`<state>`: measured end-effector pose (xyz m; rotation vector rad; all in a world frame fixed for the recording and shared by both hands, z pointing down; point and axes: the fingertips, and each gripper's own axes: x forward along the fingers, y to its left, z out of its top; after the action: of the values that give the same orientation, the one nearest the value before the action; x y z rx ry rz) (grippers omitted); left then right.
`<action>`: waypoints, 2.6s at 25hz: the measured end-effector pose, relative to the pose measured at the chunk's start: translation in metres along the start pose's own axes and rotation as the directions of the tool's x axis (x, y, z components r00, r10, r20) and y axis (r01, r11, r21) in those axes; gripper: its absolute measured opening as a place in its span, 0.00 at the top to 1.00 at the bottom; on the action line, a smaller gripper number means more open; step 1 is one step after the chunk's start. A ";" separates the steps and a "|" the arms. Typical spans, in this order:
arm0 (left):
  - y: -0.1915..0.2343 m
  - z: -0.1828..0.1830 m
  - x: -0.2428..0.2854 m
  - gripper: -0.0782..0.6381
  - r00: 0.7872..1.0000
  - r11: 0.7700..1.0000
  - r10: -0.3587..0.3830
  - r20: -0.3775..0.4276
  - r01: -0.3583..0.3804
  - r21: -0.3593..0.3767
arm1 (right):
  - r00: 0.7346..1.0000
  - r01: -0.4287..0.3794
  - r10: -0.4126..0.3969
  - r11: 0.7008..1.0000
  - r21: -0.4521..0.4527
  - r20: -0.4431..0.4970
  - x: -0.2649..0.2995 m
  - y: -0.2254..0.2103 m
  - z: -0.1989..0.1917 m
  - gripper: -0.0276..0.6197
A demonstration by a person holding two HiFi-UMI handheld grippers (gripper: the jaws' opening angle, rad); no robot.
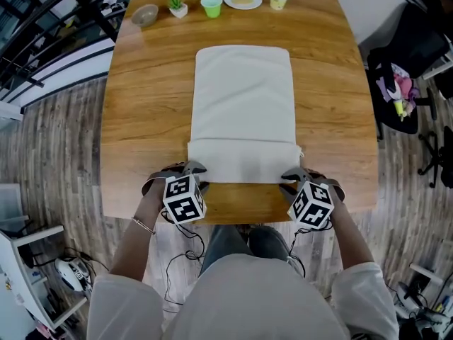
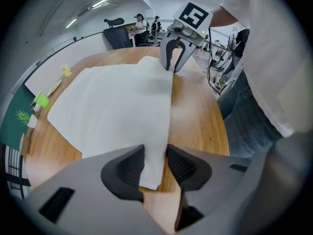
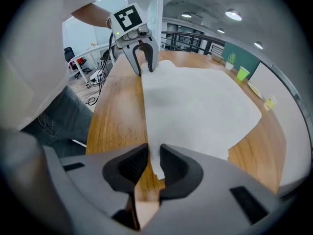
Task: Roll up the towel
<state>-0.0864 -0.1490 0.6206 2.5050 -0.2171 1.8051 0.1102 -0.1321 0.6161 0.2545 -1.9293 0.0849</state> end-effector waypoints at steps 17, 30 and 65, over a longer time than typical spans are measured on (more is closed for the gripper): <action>-0.008 0.000 -0.005 0.84 0.997 0.997 0.061 0.043 -0.059 -0.040 | 1.000 0.007 -0.007 1.000 0.027 -0.011 -0.001 0.008 -0.004 0.94; -0.087 0.006 -0.060 0.84 0.986 0.981 -0.144 0.085 0.154 -0.117 | 0.981 -0.189 0.185 0.978 0.088 0.057 -0.070 0.079 0.000 0.94; 0.130 0.016 -0.020 0.72 0.956 0.924 0.268 0.122 -0.219 -0.314 | 0.965 0.222 -0.252 0.928 0.301 0.067 -0.014 -0.140 0.022 0.83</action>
<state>-0.0952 -0.2776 0.5910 2.4920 -0.7809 1.4961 0.1252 -0.2701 0.5859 0.7008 -1.9716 0.1988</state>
